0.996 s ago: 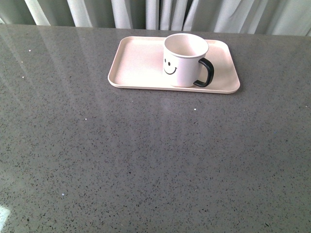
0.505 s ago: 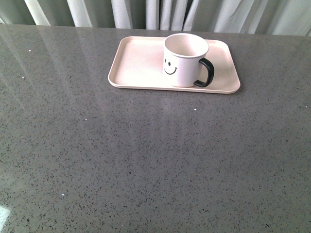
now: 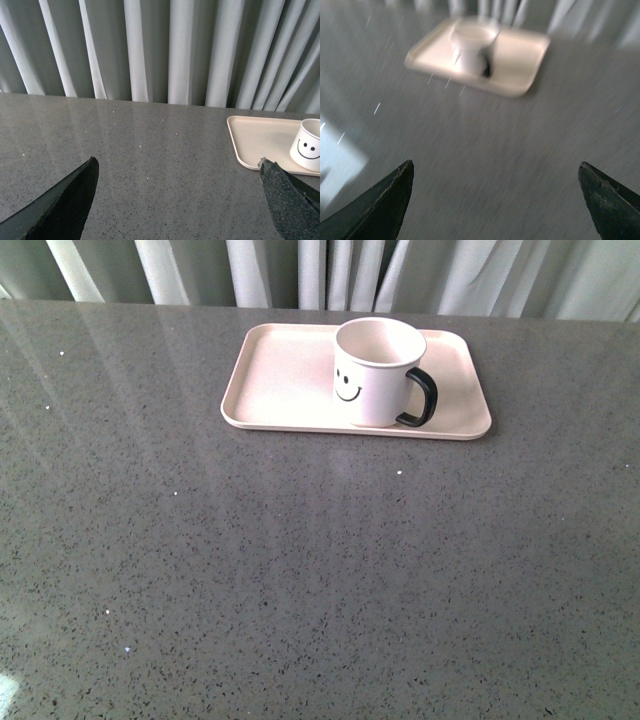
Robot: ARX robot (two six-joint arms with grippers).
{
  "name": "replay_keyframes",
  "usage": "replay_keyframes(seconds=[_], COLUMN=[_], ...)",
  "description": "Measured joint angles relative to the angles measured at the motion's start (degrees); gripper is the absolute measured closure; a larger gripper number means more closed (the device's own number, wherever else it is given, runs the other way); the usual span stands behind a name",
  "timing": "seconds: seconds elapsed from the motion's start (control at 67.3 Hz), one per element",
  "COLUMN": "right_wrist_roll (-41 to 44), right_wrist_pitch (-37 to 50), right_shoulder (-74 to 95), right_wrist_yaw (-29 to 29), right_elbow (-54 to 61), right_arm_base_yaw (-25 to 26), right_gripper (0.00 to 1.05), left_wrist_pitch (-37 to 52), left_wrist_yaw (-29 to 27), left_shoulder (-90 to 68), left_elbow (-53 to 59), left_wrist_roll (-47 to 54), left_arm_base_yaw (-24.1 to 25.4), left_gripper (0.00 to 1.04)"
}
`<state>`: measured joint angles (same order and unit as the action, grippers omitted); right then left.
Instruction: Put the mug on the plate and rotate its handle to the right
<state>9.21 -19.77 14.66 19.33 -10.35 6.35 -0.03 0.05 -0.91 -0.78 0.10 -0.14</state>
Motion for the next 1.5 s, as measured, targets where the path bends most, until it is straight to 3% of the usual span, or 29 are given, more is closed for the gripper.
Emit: replay_keyframes(seconds=[0.059,0.119,0.372,0.594,0.832,1.233,1.501], right_wrist_roll=[3.7,5.5,7.0,5.4,1.2,-2.4,-4.6], right_wrist_pitch=[-3.5,-0.1,20.2,15.3,5.6,-3.5,-5.4], right_shoulder=[10.5,17.7,49.4,78.5,96.5,110.3,114.4], right_wrist_yaw=[6.3,7.3,0.9,-4.9,-7.8,-11.0,-11.9], right_elbow=[-4.8,-8.7,-28.9,-54.0,-73.5,-89.8,-92.7], right_arm_base_yaw=[1.8,2.5,0.9,-3.6,-7.5,-11.8,-12.8], right_gripper=[0.09,0.09,0.09,0.09,0.09,0.09,0.09], left_wrist_pitch=[0.0,0.0,0.0,0.0,0.0,0.0,0.0], left_wrist_yaw=[0.0,0.0,0.0,0.0,0.0,0.0,0.0], left_shoulder=[0.0,0.0,0.0,0.0,0.0,0.0,0.0], left_elbow=[0.0,0.0,0.0,0.0,0.0,0.0,0.0], left_wrist_roll=[0.0,0.0,0.0,0.0,0.0,0.0,0.0], left_arm_base_yaw=[0.0,0.0,0.0,0.0,0.0,0.0,0.0], left_gripper=[0.09,0.09,0.09,0.09,0.09,0.09,0.09])
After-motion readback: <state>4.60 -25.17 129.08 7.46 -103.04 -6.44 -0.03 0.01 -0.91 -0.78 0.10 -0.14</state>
